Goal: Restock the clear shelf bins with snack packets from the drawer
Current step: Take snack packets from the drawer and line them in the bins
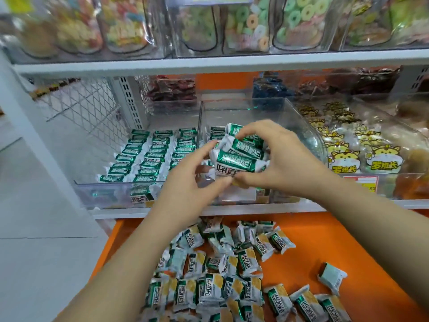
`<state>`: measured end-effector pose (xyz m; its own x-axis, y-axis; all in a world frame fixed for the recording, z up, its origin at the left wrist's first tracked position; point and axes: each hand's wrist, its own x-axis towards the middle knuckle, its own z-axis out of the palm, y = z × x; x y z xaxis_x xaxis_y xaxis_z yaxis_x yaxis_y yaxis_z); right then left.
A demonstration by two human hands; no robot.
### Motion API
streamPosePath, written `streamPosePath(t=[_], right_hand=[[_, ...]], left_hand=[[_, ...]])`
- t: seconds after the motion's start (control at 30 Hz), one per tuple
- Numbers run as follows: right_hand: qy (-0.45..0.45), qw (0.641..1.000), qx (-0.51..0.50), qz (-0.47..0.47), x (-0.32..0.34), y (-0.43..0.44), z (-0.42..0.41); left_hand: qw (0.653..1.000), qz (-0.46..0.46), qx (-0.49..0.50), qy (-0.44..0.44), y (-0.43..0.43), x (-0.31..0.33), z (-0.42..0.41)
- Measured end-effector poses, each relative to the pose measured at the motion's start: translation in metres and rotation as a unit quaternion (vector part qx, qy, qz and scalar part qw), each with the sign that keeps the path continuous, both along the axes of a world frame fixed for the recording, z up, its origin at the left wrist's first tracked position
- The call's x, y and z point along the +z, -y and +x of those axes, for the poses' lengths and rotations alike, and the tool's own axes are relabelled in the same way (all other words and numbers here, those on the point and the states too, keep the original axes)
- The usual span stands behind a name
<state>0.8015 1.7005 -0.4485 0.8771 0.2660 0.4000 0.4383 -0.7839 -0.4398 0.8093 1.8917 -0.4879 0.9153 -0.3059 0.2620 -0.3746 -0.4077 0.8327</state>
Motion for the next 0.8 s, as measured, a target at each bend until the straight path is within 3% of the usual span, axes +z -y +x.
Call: streamPosePath(t=[0.1,0.27,0.5,0.8], right_hand=[[0.001,1.0,-0.023,0.001,-0.005,-0.003,0.04],[-0.013,0.999,-0.042,-0.028,-0.019,-0.003,0.109],[-0.047,0.995,-0.023,-0.082,-0.026,-0.001,0.192],[-0.174,0.98,-0.006,-0.095,-0.033,0.004,0.241]], left_hand=[[0.998,0.016,0.048,0.025,-0.009,0.008,0.04],[0.994,-0.008,0.105,-0.004,-0.013,0.016,0.101],[0.997,-0.004,0.081,-0.005,-0.01,0.008,0.141],[0.998,-0.031,0.044,-0.018,0.002,-0.005,0.168]])
